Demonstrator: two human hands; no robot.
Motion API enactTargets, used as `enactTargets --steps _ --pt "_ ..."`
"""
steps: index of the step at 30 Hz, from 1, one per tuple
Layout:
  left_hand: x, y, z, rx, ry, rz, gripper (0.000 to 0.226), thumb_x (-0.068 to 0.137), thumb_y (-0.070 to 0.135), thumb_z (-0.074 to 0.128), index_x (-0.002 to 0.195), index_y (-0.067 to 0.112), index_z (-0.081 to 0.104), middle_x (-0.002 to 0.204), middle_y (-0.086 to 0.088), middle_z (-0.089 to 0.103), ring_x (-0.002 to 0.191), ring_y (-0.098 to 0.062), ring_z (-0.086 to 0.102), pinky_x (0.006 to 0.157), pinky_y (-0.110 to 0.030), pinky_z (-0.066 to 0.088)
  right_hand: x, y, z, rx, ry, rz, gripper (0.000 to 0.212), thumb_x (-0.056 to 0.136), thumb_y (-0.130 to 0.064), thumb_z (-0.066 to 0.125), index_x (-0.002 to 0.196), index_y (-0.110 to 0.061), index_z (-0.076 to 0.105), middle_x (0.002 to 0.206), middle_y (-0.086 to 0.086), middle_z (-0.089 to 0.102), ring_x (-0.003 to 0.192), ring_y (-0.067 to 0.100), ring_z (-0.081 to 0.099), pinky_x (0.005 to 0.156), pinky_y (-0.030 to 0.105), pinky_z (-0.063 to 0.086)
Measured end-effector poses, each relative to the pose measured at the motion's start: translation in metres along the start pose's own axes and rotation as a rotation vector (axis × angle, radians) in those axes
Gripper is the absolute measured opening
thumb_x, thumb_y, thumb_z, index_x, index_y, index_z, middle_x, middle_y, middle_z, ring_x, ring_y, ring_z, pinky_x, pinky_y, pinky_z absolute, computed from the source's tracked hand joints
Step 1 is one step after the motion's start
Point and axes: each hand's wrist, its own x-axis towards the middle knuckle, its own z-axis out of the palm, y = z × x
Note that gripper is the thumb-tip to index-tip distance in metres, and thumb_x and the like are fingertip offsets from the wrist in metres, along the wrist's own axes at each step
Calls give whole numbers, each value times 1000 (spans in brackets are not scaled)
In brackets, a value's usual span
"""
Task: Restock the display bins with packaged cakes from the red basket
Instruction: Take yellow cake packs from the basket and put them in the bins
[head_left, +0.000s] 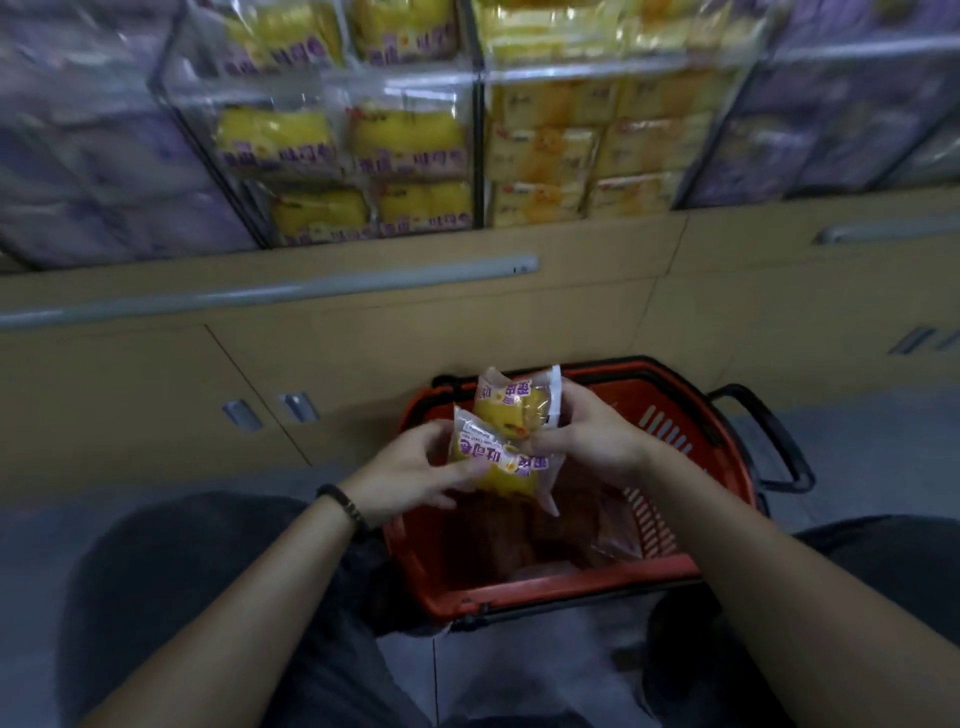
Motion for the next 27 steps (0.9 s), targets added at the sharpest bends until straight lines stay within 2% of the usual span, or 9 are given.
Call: enactTargets --steps 2,4,7,11,17,19,21,24,27 --pt "-3 17 4 -121 17 67 51 86 25 83 132 22 61 120 -3 77 107 -25 76 89 -46 62 -7 -23 -4 39 4 -63 59 77 13 80 127 -13 62 114 21 75 99 32 74 86 50 60" --pt "-6 36 4 -171 71 136 48 85 13 84 128 17 64 118 -8 77 105 -27 75 87 -45 61 -14 -47 -8 74 18 -111 61 78 15 79 129 -13 61 114 19 75 101 32 74 86 47 61" --pt "-12 65 -1 -202 137 223 53 75 14 90 123 10 66 113 -15 77 98 -27 75 76 -39 63 -25 -81 -15 133 62 -203 69 76 10 83 135 -15 59 124 19 73 114 36 71 95 52 59" --pt "-26 98 -14 -304 315 340 72 60 19 95 122 8 61 111 -14 78 99 -32 77 79 -49 65 -34 -119 -29 260 9 -297 70 79 4 78 142 -15 55 134 24 67 124 48 64 101 66 53" --pt "-58 145 -44 -458 488 524 53 71 17 90 120 11 71 112 -16 78 105 -39 75 90 -59 60 -32 -193 -38 363 -38 -402 63 87 0 69 146 -4 49 141 28 62 128 49 61 104 72 48" --pt "-66 161 -56 -536 518 562 54 74 17 88 124 11 69 113 -17 77 103 -37 76 89 -56 60 -26 -220 -36 379 -32 -439 66 84 -10 73 145 -3 49 140 27 63 128 47 61 104 69 49" --pt "-75 178 -68 -603 525 572 53 75 16 87 124 8 69 115 -18 77 103 -36 76 88 -52 60 -19 -243 -30 452 -28 -427 74 77 -24 75 143 -2 51 134 24 64 122 46 62 95 60 53" --pt "-86 205 -87 -518 583 621 44 75 18 87 115 8 73 111 -16 78 103 -36 75 84 -49 61 -11 -273 -15 615 -28 -384 61 81 -35 67 137 -11 60 129 18 65 113 40 57 83 45 48" --pt "-96 234 -109 -389 685 678 40 82 18 84 119 12 70 107 -12 79 100 -35 77 81 -55 63 -1 -296 -6 766 -80 -378 49 93 -42 59 132 -12 65 135 19 67 108 39 68 94 51 49"
